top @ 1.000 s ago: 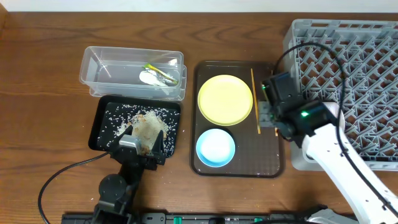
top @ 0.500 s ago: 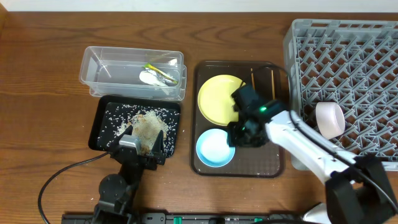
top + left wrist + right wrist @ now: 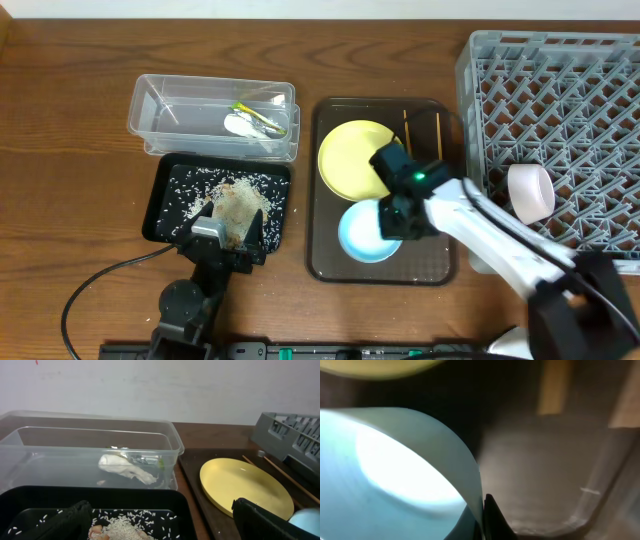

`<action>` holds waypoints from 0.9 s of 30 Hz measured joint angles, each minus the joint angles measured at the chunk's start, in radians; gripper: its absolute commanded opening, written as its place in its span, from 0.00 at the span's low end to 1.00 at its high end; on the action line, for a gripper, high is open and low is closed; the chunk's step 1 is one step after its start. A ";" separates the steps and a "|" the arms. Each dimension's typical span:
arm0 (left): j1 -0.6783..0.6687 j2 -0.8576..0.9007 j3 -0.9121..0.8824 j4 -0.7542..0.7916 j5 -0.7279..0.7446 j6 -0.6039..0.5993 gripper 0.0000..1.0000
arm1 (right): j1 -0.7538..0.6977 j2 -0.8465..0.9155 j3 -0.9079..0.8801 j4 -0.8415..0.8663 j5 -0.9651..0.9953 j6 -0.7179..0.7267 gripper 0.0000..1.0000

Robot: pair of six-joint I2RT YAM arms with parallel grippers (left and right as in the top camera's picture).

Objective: Sort waste into correct bins and load items into the dishwasher rack
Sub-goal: 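Grasp the blue bowl with the right gripper and lift it, then place the blue bowl into the dish rack and withdraw the right gripper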

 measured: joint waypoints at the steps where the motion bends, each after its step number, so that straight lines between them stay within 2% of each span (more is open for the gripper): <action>1: 0.000 0.000 0.000 0.000 0.000 0.000 0.91 | -0.006 -0.031 0.019 -0.016 0.052 -0.003 0.01; 4: 0.000 0.000 0.000 0.000 0.000 0.000 0.91 | -0.034 -0.154 0.087 -0.015 0.317 -0.008 0.01; 7: 0.001 0.000 0.000 0.000 0.000 0.000 0.91 | -0.072 -0.264 0.120 0.071 0.632 -0.013 0.01; 12: 0.001 0.000 0.000 0.000 0.000 0.000 0.91 | -0.199 -0.311 0.127 0.237 0.979 -0.056 0.01; 19: 0.001 0.000 0.000 0.000 0.000 0.000 0.91 | -0.419 -0.179 0.127 0.445 1.096 -0.206 0.01; 27: 0.001 0.000 0.000 0.000 0.000 0.000 0.91 | -0.537 0.050 0.126 0.612 1.102 -0.377 0.01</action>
